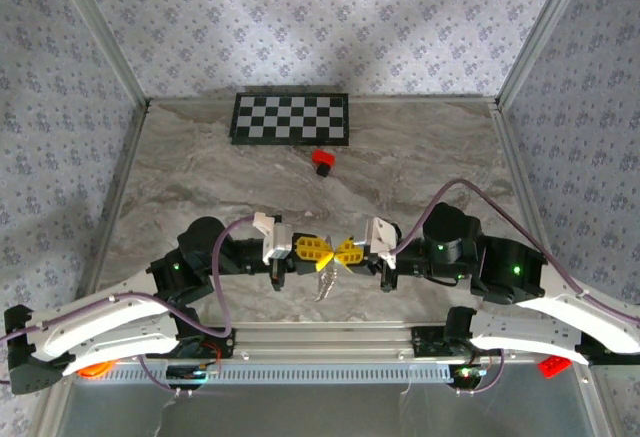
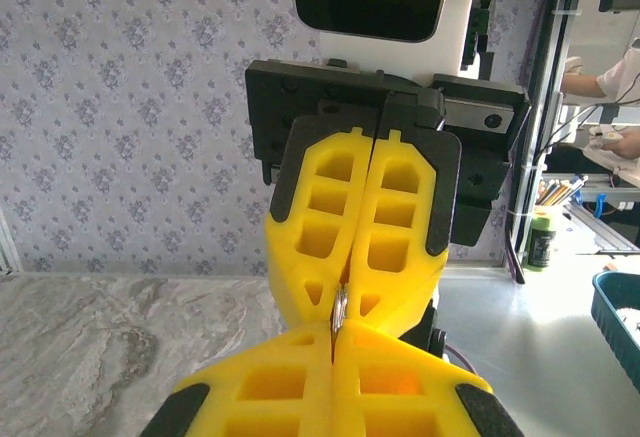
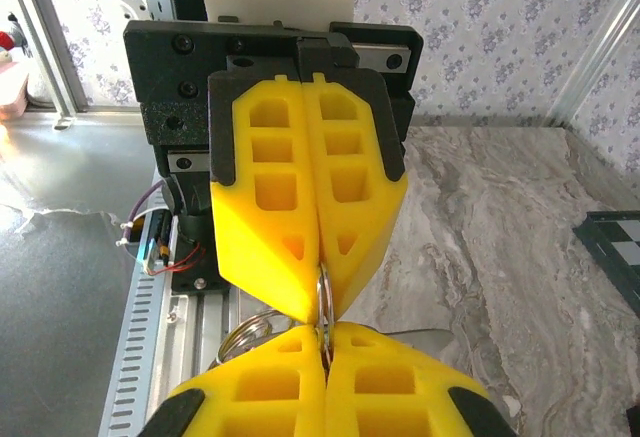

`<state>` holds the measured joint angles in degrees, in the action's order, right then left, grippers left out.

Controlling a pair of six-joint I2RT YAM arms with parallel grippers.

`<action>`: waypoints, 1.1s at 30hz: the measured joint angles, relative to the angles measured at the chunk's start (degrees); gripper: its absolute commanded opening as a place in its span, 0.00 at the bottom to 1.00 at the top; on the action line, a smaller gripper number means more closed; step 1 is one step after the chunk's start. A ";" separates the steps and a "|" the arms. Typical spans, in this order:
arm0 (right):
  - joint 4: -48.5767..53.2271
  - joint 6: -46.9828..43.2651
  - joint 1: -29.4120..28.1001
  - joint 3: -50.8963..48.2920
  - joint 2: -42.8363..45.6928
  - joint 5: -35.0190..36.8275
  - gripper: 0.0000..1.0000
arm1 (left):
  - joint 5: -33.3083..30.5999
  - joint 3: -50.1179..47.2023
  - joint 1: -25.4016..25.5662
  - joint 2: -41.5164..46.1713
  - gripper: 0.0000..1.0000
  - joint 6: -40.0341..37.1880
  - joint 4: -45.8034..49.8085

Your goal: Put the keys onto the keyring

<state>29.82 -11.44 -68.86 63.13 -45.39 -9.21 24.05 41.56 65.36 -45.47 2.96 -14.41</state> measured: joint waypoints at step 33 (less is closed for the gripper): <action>18.51 -4.72 -0.46 12.04 -12.26 7.28 0.00 | -10.82 10.80 0.02 -3.85 0.15 -10.91 26.95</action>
<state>48.34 -16.16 -69.32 75.18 -57.65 -1.93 13.23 52.36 65.39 -49.32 -7.94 12.53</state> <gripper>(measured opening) 0.050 0.154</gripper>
